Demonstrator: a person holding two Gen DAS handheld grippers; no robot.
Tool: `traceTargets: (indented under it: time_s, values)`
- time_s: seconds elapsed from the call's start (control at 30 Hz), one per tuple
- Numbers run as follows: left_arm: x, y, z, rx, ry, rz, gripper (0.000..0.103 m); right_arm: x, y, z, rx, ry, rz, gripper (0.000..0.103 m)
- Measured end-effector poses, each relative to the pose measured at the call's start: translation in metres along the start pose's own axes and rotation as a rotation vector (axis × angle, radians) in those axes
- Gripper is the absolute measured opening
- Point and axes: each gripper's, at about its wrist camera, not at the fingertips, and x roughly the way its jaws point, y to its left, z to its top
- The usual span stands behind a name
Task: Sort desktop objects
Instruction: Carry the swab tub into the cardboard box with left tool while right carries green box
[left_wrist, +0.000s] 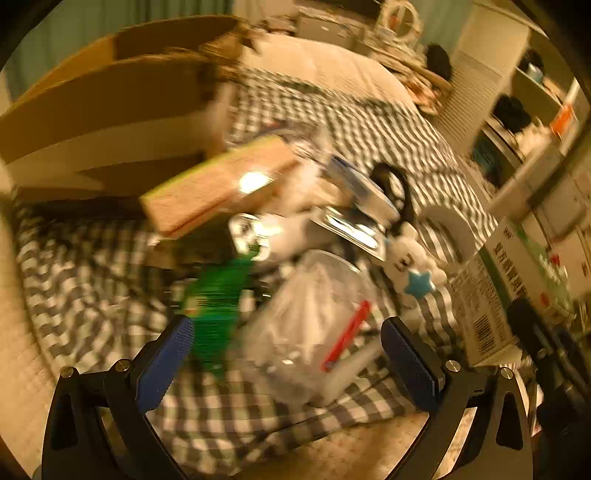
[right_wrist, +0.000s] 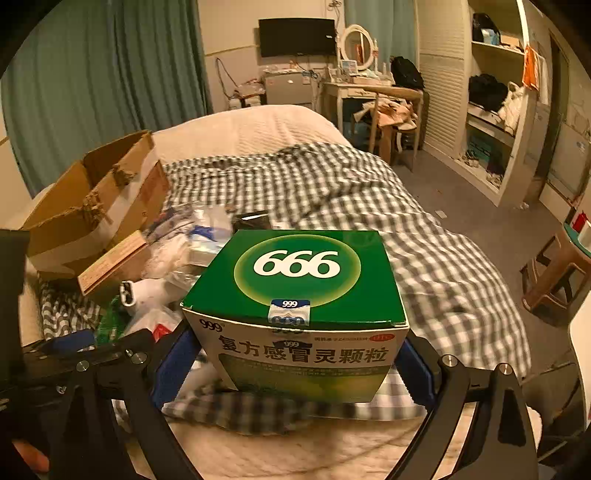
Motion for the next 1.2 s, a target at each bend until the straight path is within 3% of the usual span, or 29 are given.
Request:
traceTargets:
  time_s: [0.13, 0.27, 0.43, 0.47, 0.53, 0.63, 0.7, 0.93, 1.2]
  values:
    - [0.002, -0.009, -0.002, 0.04, -0.014, 0.012, 0.103, 0.002, -0.013, -0.005, 0.046, 0.017, 0.023, 0.095]
    - [-0.006, -0.018, -0.007, 0.087, -0.061, -0.023, 0.103, 0.004, -0.014, -0.009, 0.061, 0.028, 0.042, 0.095]
    - [0.024, -0.024, -0.001, 0.102, 0.049, -0.001, 0.102, 0.003, -0.019, -0.01, 0.072, 0.023, 0.044, 0.095]
    - [0.03, -0.024, 0.0, 0.107, 0.064, 0.019, 0.1, 0.002, -0.021, -0.01, 0.079, 0.023, 0.047, 0.095]
    - [0.034, -0.026, -0.001, 0.12, 0.074, 0.037, 0.086, 0.001, -0.025, -0.011, 0.089, 0.024, 0.049, 0.095]
    - [0.029, -0.025, -0.003, 0.124, 0.068, 0.011, 0.084, -0.001, -0.03, -0.012, 0.091, 0.029, 0.049, 0.095]
    - [0.025, -0.021, -0.003, 0.108, 0.055, 0.009, 0.077, -0.005, -0.032, -0.013, 0.092, 0.026, 0.052, 0.095]
    - [0.002, -0.014, 0.0, 0.055, -0.022, -0.03, 0.073, -0.023, -0.035, -0.013, 0.095, 0.001, 0.054, 0.095]
    - [-0.055, -0.028, -0.002, 0.094, -0.326, -0.095, 0.068, -0.047, -0.029, -0.009, 0.071, -0.042, 0.058, 0.095]
